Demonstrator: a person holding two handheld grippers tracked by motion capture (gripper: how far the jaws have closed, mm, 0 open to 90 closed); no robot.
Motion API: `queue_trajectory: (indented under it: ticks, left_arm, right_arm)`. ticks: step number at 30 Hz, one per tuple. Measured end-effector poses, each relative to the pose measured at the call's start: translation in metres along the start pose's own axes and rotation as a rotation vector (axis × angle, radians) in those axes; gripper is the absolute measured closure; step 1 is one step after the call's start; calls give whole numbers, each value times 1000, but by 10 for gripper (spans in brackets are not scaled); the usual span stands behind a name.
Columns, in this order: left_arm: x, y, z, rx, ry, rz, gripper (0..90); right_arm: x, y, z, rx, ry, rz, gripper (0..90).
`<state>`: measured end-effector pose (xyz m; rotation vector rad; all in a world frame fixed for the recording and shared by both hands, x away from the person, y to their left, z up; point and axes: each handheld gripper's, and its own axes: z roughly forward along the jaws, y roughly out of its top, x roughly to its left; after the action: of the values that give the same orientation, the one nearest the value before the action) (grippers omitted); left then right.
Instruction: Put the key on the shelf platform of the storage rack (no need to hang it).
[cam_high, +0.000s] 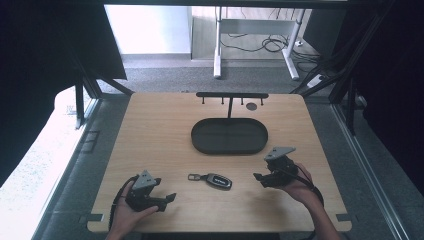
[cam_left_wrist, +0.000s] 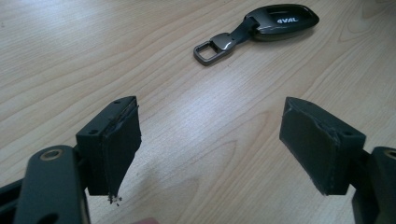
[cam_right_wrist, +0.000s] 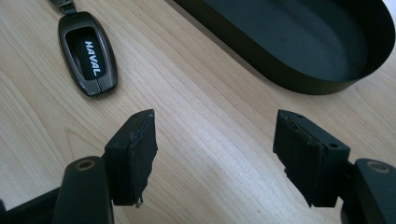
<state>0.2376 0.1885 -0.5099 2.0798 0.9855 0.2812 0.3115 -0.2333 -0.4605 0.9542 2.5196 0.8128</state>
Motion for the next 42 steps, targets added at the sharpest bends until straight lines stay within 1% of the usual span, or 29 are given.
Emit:
queue_trajectory:
  ticks: [4, 8, 10, 13, 16, 18, 22, 24, 28, 30, 33, 34, 35, 36, 42]
  left_arm:
    - [-6, 0, -3, -16, 5, 11, 210]
    - [-11, 1, -8, -38, 5, 23, 214]
    - [-13, 0, -11, -45, 7, 19, 215]
    - [-15, -1, -12, -45, 7, 15, 214]
    - [-16, -2, -13, -46, 8, 12, 214]
    - [-16, -2, -13, -46, 8, 10, 214]
    - [-18, -3, -13, -44, 6, 16, 215]
    - [-19, -3, -14, -48, 5, 14, 215]
    - [-20, -3, -14, -49, 4, 14, 215]
    - [-19, -4, -14, -47, 3, 13, 215]
    - [-20, -4, -13, -42, 5, 13, 215]
    - [-21, -3, -14, -43, 3, 18, 215]
    - [-21, -3, -14, -43, 3, 18, 215]
    - [-24, -2, -16, -50, -2, 24, 214]
    - [-29, -2, -13, -33, -6, 34, 214]
  right_arm:
    - [0, 4, -2, -2, 3, -2, 314]
    - [2, 10, -5, 4, -9, -30, 314]
    - [4, 12, -6, 9, -13, -37, 313]
    - [4, 15, -6, 18, -4, -48, 313]
    - [2, 18, -2, 22, 16, -47, 318]
    - [2, 20, 2, 36, 17, -49, 317]
    - [3, 27, 8, 63, 18, -75, 316]
    - [5, 30, 10, 72, 26, -88, 315]
    - [11, 36, 15, 77, 46, -97, 320]
    - [15, 38, 18, 91, 42, -118, 320]
    - [21, 42, 22, 98, 53, -132, 321]
    - [25, 44, 23, 97, 56, -144, 320]
    - [25, 44, 23, 97, 56, -144, 320]
    - [32, 47, 23, 96, 68, -160, 320]
    - [52, 54, 25, 125, 95, -210, 312]
